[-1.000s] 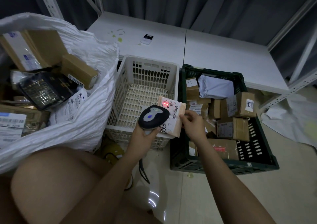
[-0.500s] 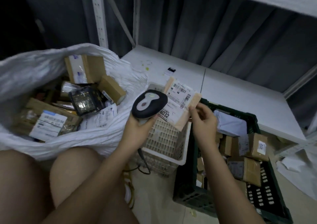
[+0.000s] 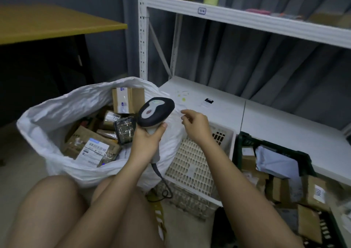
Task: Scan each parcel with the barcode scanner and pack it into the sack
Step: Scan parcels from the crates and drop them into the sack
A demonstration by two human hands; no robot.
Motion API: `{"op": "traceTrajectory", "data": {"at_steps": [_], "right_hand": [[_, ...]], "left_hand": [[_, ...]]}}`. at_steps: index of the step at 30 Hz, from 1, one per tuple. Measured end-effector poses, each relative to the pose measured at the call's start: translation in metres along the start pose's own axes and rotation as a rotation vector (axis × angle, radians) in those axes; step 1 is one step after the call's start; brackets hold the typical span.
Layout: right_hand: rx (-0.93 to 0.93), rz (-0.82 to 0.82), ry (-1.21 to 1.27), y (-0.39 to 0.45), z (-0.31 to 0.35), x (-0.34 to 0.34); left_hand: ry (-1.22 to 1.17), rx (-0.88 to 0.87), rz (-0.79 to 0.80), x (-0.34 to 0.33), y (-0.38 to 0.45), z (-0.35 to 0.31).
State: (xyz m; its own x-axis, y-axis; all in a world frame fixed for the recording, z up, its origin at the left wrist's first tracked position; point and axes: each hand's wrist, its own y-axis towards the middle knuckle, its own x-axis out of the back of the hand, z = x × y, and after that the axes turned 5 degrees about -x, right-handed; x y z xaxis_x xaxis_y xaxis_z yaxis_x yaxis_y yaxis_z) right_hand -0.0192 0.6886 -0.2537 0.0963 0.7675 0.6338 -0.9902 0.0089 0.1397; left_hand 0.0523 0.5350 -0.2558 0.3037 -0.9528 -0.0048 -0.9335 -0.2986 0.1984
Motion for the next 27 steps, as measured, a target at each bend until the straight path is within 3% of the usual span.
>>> {"op": "traceTrajectory", "data": {"at_steps": [4, 11, 18, 21, 27], "right_hand": [[-0.105, -0.106, 0.057, -0.037, -0.058, 0.038], [-0.476, -0.252, -0.002, -0.127, -0.199, 0.101], [-0.759, -0.146, -0.113, -0.186, -0.294, 0.11], [-0.84, -0.005, -0.106, -0.188, -0.322, 0.102], [-0.837, 0.22, -0.241, -0.166, -0.381, 0.072]], "left_hand": [[-0.018, 0.029, 0.115, -0.03, -0.018, 0.009], [0.004, 0.132, 0.364, -0.104, -0.067, 0.039], [0.084, 0.249, 0.525, -0.153, -0.105, 0.089], [0.115, 0.296, 0.552, -0.167, -0.111, 0.107], [0.137, 0.389, 0.555, -0.182, -0.111, 0.142]]}}
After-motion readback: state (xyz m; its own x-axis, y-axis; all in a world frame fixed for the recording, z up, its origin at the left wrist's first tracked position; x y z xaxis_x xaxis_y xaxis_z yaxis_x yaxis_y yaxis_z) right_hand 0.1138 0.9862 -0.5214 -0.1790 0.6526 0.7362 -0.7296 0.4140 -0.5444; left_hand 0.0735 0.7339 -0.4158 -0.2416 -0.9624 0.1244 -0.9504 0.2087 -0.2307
